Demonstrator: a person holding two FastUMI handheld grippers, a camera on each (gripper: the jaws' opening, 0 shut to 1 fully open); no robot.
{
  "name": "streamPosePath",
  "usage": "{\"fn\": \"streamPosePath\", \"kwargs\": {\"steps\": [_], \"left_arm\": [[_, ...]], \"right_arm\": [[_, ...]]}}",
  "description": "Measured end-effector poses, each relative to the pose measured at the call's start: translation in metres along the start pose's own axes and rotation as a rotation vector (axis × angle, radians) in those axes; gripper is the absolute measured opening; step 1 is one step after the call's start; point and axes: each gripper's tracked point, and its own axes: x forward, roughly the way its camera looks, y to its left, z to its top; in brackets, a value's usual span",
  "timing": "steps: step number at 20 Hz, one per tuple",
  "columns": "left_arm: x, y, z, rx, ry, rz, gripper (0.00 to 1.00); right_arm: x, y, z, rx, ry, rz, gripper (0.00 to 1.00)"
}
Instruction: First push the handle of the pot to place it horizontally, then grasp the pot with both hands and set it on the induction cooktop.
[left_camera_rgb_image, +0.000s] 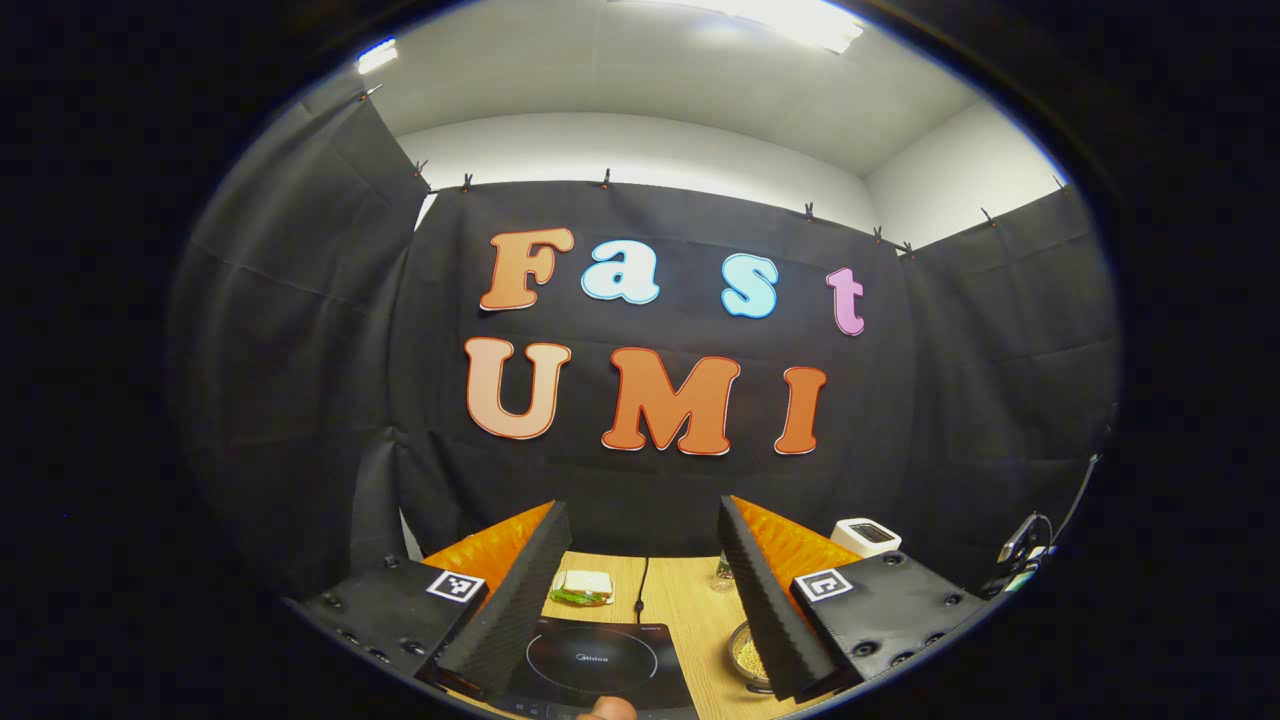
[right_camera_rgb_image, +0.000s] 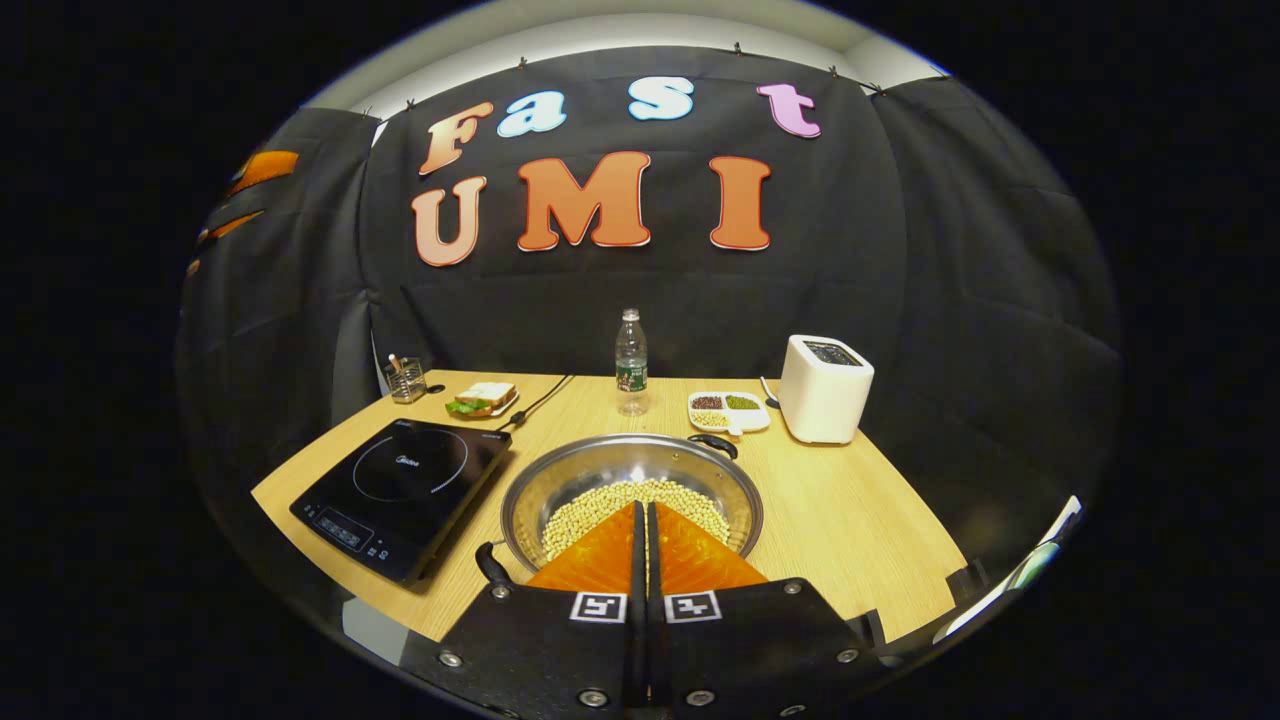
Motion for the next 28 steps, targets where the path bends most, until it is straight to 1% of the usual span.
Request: {"fn": "streamPosePath", "kwargs": {"steps": [2, 4, 7, 10, 14, 19, 21, 28], "left_arm": [[0.001, -0.001, -0.003, -0.005, 0.009, -0.002, 0.98], [-0.001, -0.003, -0.004, 0.005, 0.012, -0.007, 0.98], [-0.004, -0.006, -0.003, 0.024, 0.009, -0.008, 0.97], [-0.007, -0.009, -0.003, 0.036, 0.001, -0.016, 0.97], [-0.012, -0.012, -0.007, 0.036, 0.004, -0.023, 0.98], [-0.019, -0.002, -0.015, 0.066, 0.009, 0.008, 0.97], [-0.022, -0.001, -0.017, 0.068, 0.014, 0.006, 0.97], [-0.031, 0.013, -0.012, 0.078, 0.001, 0.022, 0.96]], "right_arm": [[0.001, 0.001, -0.015, -0.021, 0.023, -0.005, 0.0], [0.0, 0.006, -0.033, -0.012, 0.059, 0.012, 0.0], [0.004, 0.005, -0.06, -0.015, 0.111, 0.01, 0.0], [0.006, 0.014, -0.088, 0.01, 0.182, 0.045, 0.0], [0.009, 0.021, -0.117, 0.019, 0.24, 0.059, 0.0], [0.015, 0.035, -0.135, 0.04, 0.278, 0.083, 0.0], [0.018, 0.042, -0.137, 0.043, 0.287, 0.092, 0.0], [0.027, 0.072, -0.123, 0.028, 0.276, 0.139, 0.0]]}}
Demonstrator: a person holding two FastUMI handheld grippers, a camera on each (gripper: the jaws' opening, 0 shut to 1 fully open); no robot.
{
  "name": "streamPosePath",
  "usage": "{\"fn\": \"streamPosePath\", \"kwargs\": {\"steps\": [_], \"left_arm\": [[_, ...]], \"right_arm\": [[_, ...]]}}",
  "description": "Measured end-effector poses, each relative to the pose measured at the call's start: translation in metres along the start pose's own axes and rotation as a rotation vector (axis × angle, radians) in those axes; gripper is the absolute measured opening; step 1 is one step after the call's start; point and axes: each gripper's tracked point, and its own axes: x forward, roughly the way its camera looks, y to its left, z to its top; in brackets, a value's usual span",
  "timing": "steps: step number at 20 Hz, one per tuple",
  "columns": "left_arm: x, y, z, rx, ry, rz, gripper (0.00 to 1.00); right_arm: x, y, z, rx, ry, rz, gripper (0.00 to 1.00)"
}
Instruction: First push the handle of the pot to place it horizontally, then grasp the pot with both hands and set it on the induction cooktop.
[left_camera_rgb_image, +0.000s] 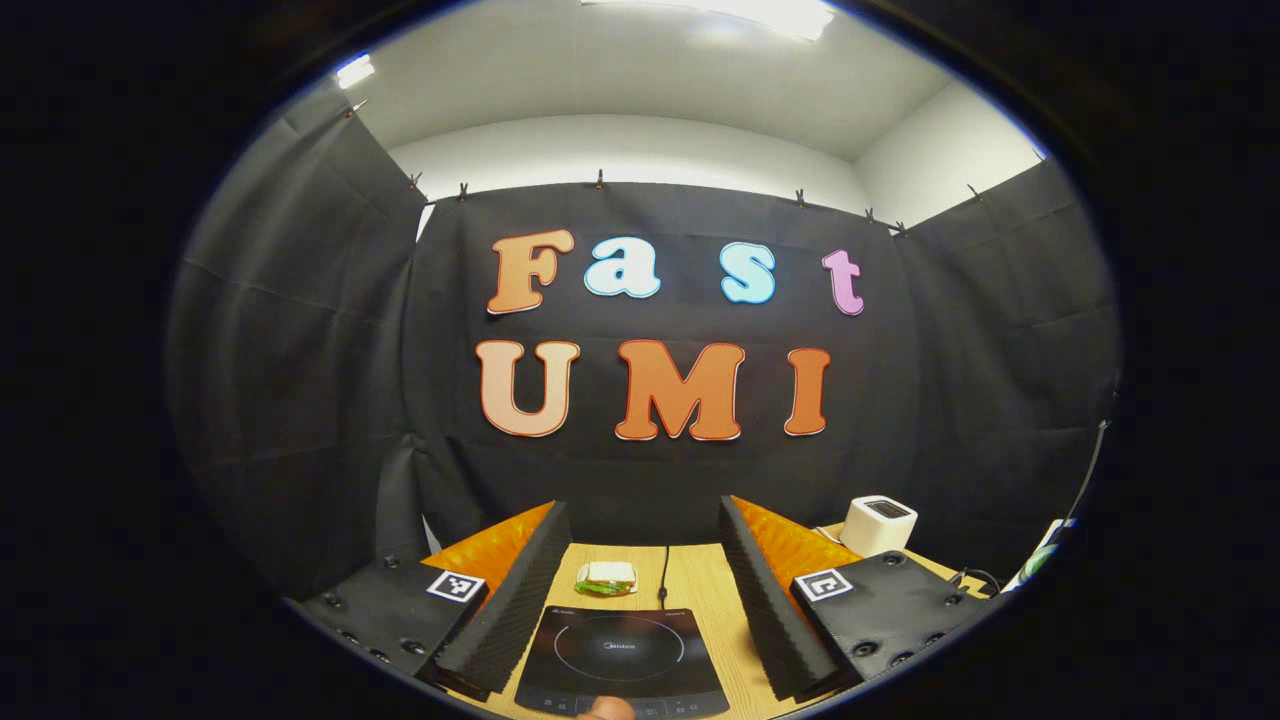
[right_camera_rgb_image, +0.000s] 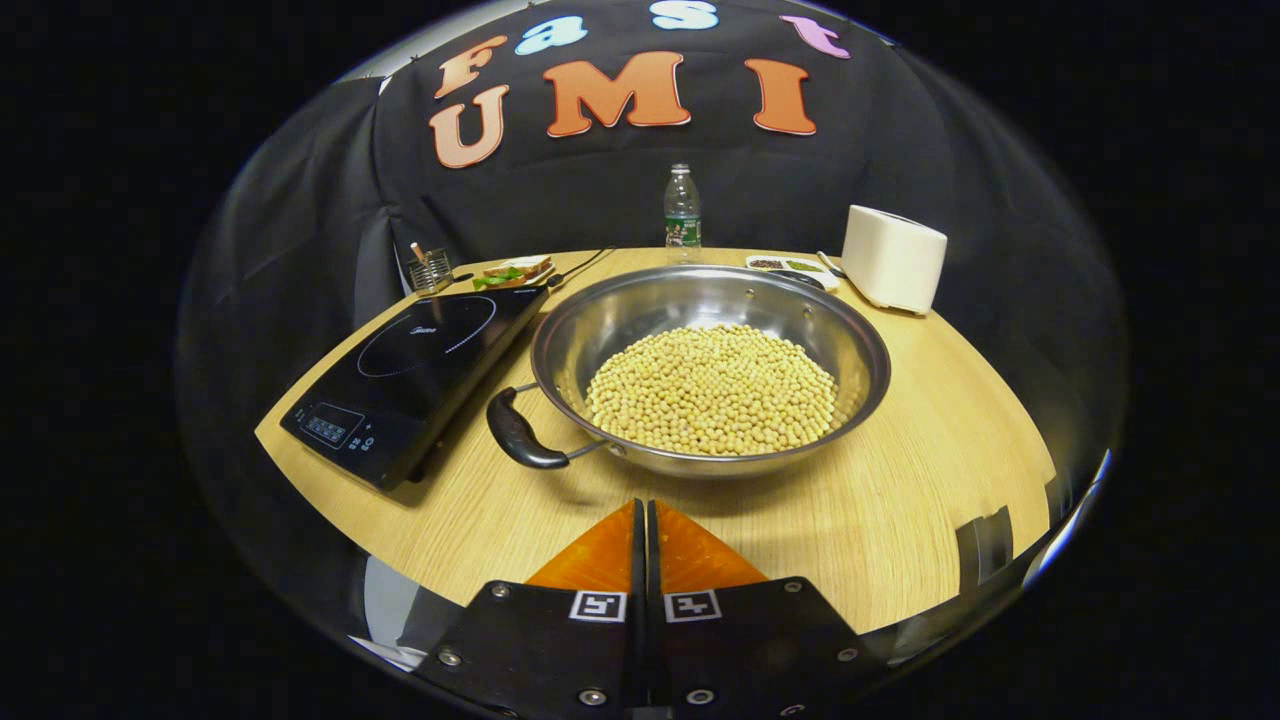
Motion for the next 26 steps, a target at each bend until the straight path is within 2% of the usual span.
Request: {"fn": "streamPosePath", "kwargs": {"steps": [10, 26], "left_arm": [[-0.005, 0.027, 0.011, 0.026, -0.036, 0.031, 0.97], [0.009, 0.067, -0.01, -0.004, -0.001, 0.064, 0.98]], "right_arm": [[0.016, 0.031, 0.011, -0.049, 0.016, 0.016, 0.0], [0.038, 0.066, 0.029, -0.073, 0.036, 0.055, 0.0]]}}
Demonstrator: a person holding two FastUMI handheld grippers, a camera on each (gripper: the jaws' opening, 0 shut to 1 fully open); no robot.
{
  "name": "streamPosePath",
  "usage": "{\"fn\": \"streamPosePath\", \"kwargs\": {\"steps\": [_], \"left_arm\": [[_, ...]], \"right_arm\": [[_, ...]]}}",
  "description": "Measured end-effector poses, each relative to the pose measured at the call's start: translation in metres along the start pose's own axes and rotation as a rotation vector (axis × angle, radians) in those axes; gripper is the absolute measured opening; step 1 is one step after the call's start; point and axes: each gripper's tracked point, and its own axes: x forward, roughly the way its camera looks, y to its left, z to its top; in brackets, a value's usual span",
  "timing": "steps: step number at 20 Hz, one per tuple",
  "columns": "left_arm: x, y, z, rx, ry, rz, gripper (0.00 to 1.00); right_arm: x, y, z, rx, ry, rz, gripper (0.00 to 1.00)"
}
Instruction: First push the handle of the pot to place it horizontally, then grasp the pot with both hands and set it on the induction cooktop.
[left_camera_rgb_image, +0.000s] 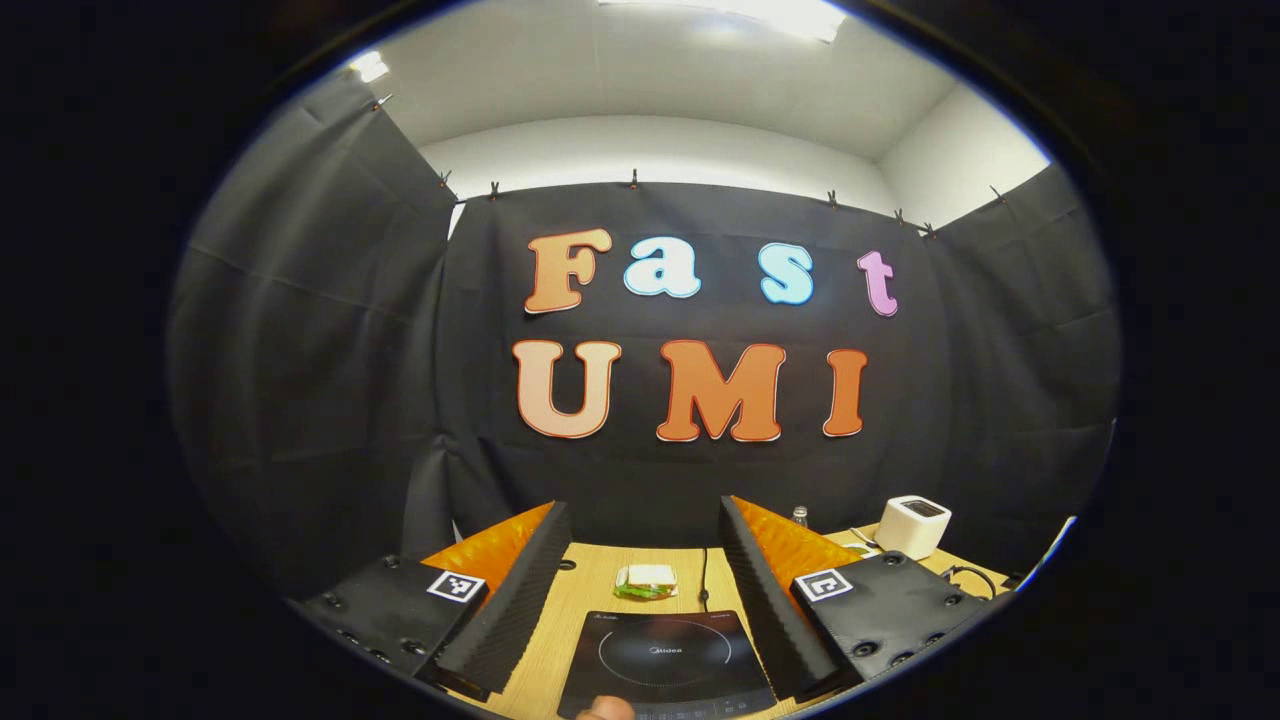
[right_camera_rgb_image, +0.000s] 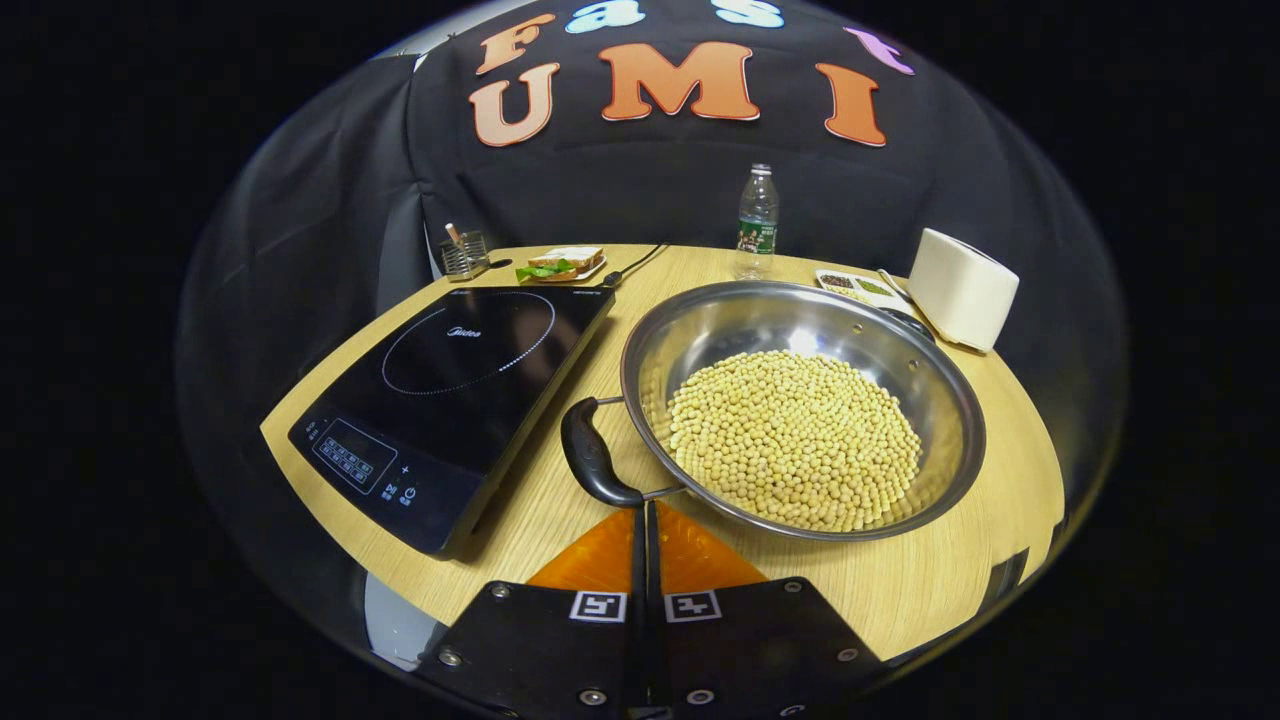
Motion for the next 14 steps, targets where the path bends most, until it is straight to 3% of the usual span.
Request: {"fn": "streamPosePath", "kwargs": {"steps": [14], "left_arm": [[0.016, 0.03, -0.017, -0.029, 0.006, 0.026, 0.97]], "right_arm": [[0.021, 0.021, 0.02, -0.002, 0.013, 0.033, 0.0]]}}
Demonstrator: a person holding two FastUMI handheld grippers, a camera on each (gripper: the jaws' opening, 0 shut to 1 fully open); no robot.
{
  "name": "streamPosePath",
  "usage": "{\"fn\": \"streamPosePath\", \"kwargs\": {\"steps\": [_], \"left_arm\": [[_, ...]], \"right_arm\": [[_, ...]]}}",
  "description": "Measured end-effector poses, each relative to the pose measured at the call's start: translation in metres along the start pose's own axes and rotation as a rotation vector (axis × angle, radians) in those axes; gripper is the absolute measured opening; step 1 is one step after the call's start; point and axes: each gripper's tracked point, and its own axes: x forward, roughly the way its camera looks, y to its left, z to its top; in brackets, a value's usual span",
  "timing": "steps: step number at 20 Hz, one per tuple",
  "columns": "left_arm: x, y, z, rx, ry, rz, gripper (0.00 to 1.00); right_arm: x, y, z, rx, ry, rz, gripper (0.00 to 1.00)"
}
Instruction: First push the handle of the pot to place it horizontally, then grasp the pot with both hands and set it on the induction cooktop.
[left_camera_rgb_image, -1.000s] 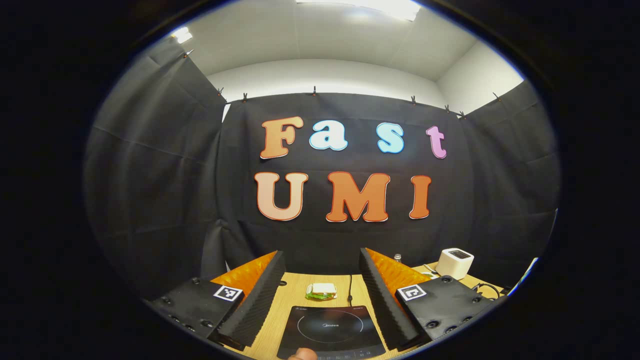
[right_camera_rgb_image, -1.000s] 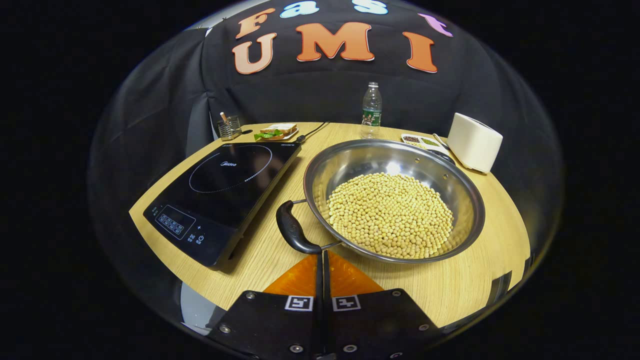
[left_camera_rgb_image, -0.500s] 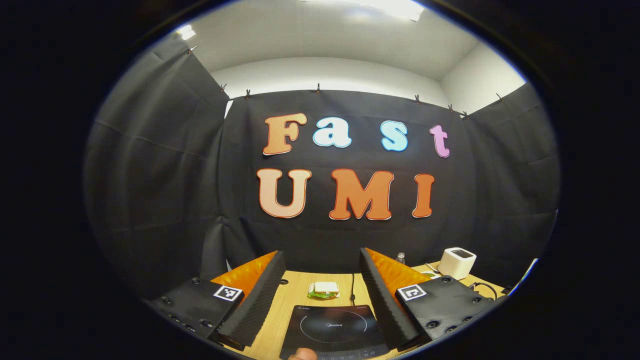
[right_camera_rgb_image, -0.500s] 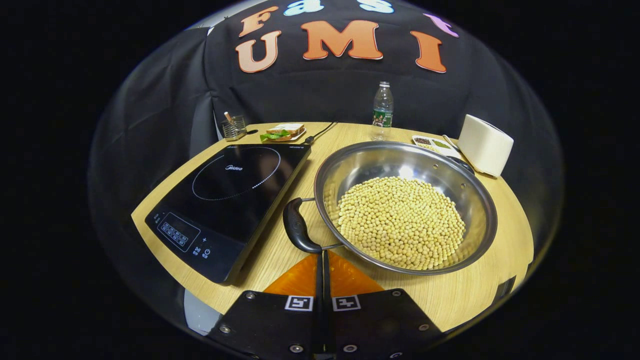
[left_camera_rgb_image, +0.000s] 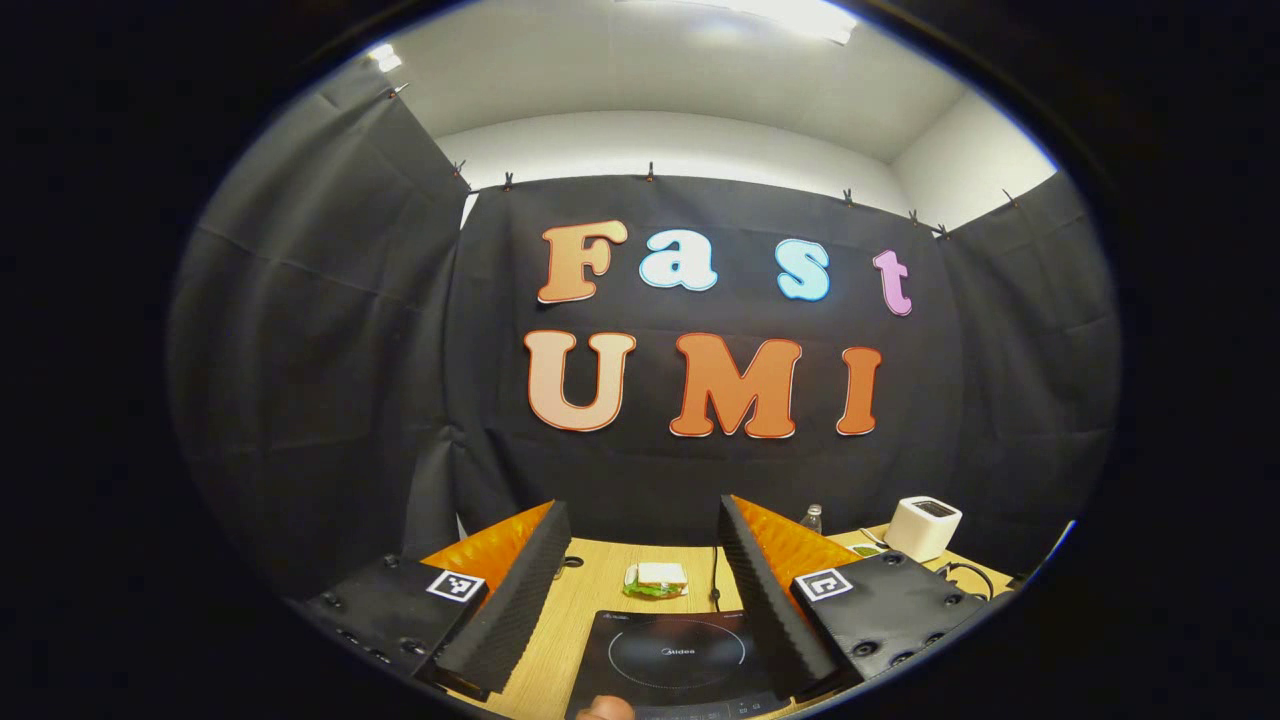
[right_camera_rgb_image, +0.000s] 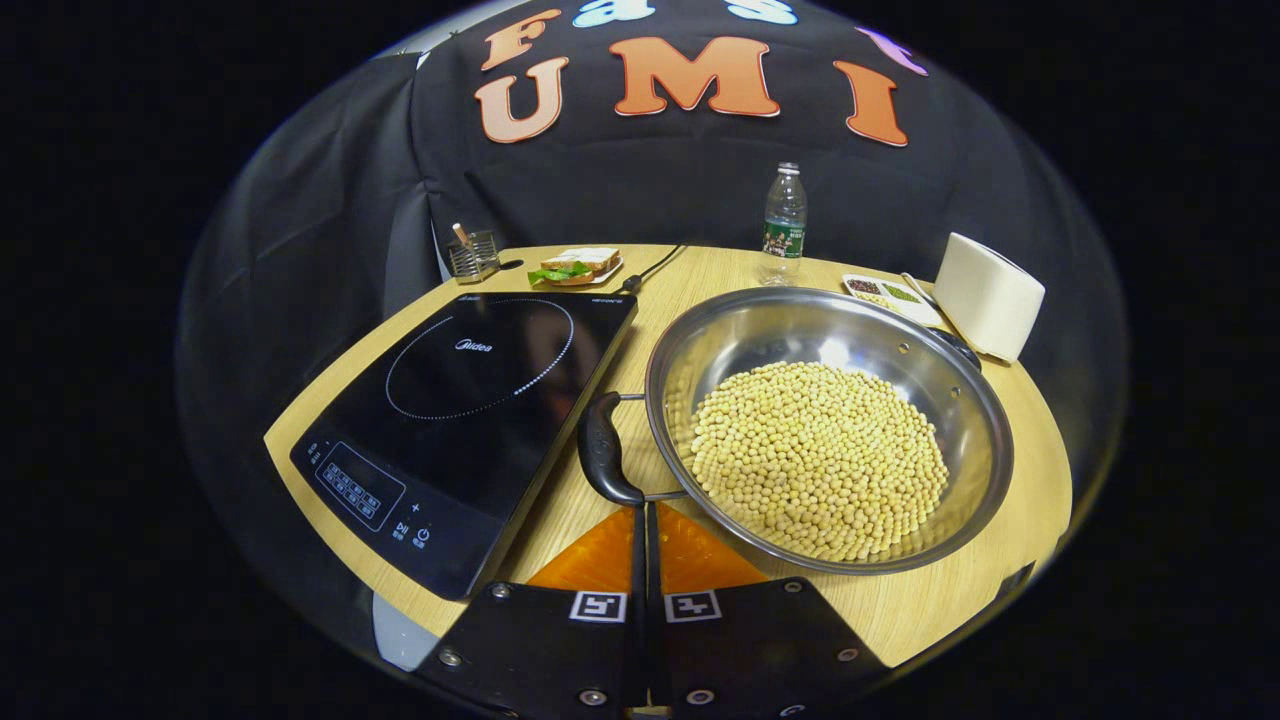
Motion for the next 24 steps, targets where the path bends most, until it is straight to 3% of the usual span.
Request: {"fn": "streamPosePath", "kwargs": {"steps": [24], "left_arm": [[-0.001, 0.056, -0.043, -0.015, 0.052, 0.044, 0.98]], "right_arm": [[0.038, 0.023, 0.033, 0.096, 0.008, 0.025, 0.0]]}}
